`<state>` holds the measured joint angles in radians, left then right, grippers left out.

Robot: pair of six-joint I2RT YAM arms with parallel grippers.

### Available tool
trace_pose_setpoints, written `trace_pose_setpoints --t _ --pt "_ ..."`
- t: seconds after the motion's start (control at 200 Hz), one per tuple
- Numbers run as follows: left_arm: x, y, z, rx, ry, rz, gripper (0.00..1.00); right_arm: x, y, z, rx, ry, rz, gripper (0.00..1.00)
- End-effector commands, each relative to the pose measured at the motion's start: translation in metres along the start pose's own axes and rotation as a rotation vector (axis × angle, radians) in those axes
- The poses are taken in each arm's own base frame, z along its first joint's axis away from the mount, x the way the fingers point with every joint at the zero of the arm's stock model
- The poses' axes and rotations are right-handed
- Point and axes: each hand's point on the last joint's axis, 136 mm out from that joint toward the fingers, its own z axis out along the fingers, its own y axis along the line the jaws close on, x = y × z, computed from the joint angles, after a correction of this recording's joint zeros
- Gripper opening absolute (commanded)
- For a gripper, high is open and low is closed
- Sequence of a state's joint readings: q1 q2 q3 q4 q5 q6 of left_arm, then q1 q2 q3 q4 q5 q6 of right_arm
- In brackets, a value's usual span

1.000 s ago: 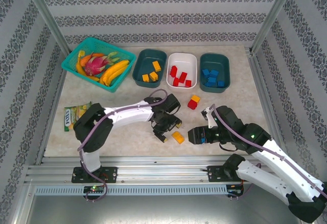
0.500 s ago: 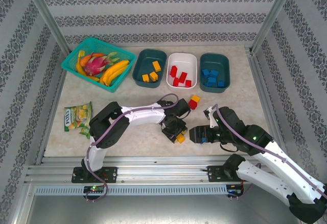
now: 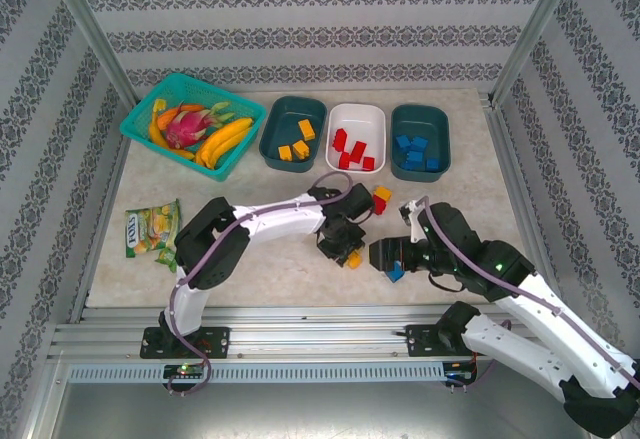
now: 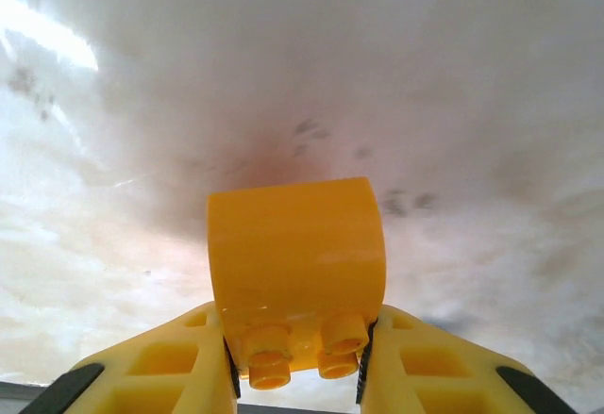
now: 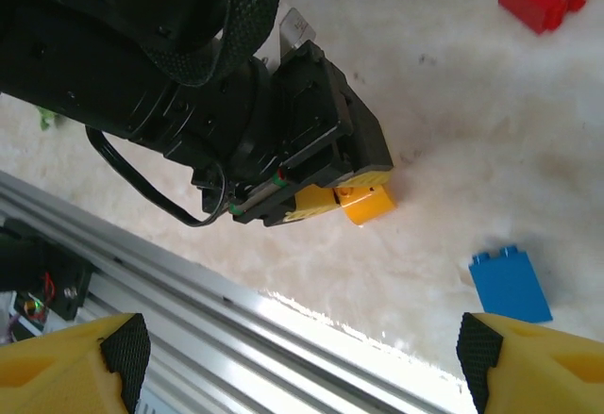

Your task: Sort the legos into containers by color

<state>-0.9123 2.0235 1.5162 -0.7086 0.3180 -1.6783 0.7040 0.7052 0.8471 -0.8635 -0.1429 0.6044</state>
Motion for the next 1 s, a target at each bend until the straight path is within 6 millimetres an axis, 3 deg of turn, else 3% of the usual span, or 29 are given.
trace_pose_setpoints --t 0.0,0.115,0.24,0.515,0.759,0.994 --pt "-0.032 -0.018 -0.057 0.067 -0.115 0.068 0.28 -0.047 0.020 -0.011 -0.054 -0.165 -0.041 0.87" --pt "-0.064 -0.034 -0.094 0.125 -0.190 0.113 0.27 -0.090 0.037 -0.012 -0.109 -0.321 -0.060 0.88" --pt "-0.112 -0.053 -0.133 0.162 -0.273 0.166 0.25 -0.139 0.046 -0.007 -0.158 -0.512 -0.038 0.93" --pt "-0.230 -0.096 -0.168 0.227 -0.463 0.286 0.23 -0.207 0.048 0.037 -0.167 -0.536 0.000 0.93" --pt "-0.324 -0.123 -0.169 0.216 -0.660 0.379 0.23 -0.231 0.038 0.069 -0.152 -0.505 0.058 0.92" --pt "-0.381 -0.136 -0.152 0.226 -0.740 0.370 0.23 -0.230 0.027 0.084 -0.124 -0.466 0.095 0.92"
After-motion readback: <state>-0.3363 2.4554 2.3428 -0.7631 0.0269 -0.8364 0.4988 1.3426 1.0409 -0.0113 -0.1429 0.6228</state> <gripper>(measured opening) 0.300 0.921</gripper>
